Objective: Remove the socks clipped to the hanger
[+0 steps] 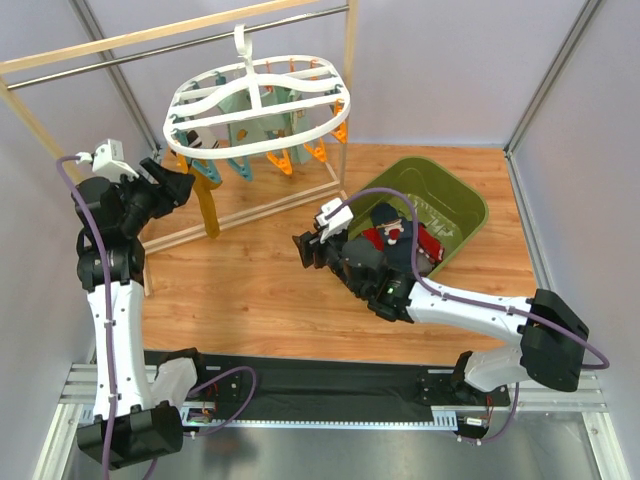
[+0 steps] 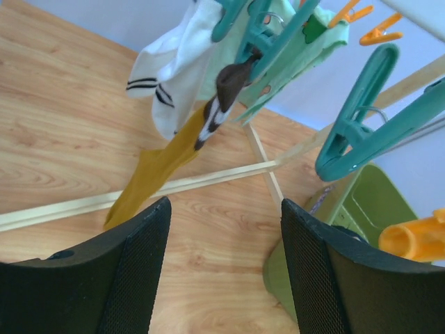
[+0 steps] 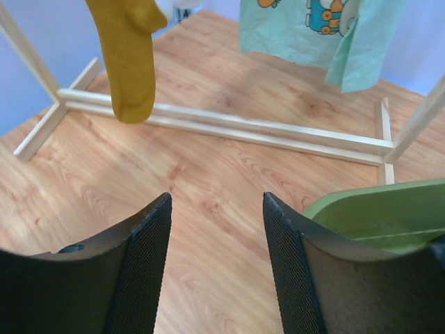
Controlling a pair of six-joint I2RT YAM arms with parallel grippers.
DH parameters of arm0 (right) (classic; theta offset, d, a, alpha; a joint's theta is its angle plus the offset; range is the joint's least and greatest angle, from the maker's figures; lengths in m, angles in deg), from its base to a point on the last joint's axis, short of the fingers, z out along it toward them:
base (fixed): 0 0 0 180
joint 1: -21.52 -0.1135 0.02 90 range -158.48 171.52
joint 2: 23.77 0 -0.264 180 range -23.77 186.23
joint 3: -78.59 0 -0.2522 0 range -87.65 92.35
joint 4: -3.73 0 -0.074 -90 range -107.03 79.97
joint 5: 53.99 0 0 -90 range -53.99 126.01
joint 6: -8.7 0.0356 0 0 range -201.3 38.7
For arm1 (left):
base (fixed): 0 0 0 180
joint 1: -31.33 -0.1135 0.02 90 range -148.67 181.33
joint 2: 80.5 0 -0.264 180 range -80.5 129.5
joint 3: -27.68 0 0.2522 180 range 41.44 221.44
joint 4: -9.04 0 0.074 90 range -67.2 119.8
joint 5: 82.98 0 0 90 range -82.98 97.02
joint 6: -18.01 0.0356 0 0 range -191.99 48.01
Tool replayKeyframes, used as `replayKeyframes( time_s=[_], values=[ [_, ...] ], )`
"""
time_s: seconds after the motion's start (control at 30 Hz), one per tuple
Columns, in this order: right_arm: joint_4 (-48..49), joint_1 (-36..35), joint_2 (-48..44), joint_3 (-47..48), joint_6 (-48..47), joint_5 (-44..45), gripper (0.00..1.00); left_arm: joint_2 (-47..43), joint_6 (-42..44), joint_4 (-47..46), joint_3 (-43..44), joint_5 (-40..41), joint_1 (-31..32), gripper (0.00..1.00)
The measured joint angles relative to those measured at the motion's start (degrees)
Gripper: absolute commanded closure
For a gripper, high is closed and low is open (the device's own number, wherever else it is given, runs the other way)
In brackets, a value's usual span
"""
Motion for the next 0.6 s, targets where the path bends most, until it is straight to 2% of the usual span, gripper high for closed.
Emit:
replayKeyframes(
  time_s=[0.07, 0.17, 0.27, 0.4, 0.6],
  values=[
    [-3.5, 0.0, 0.2, 2.9, -0.3, -1.5, 0.43, 0.7, -0.1, -0.7, 0.9, -2.1, 0.0, 0.31],
    [-9.7, 0.0, 1.1, 12.1, -0.1, -2.2, 0.42, 1.4, -0.3, -1.8, 5.3, -5.7, 0.0, 0.32],
    [-12.0, 0.0, 0.7, 18.6, 0.2, -2.7, 0.4, 0.5, -0.8, -4.5, 8.1, -8.1, 0.5, 0.32],
    [-13.1, 0.0, -0.8, 19.0, 0.4, -3.1, 0.39, -1.9, -1.6, -6.9, 8.6, -9.8, 3.5, 0.33],
    [-13.5, 0.0, -1.4, 13.4, 0.0, -3.3, 0.38, -2.6, -2.6, -8.2, 8.8, -10.7, 10.6, 0.33]
  ],
)
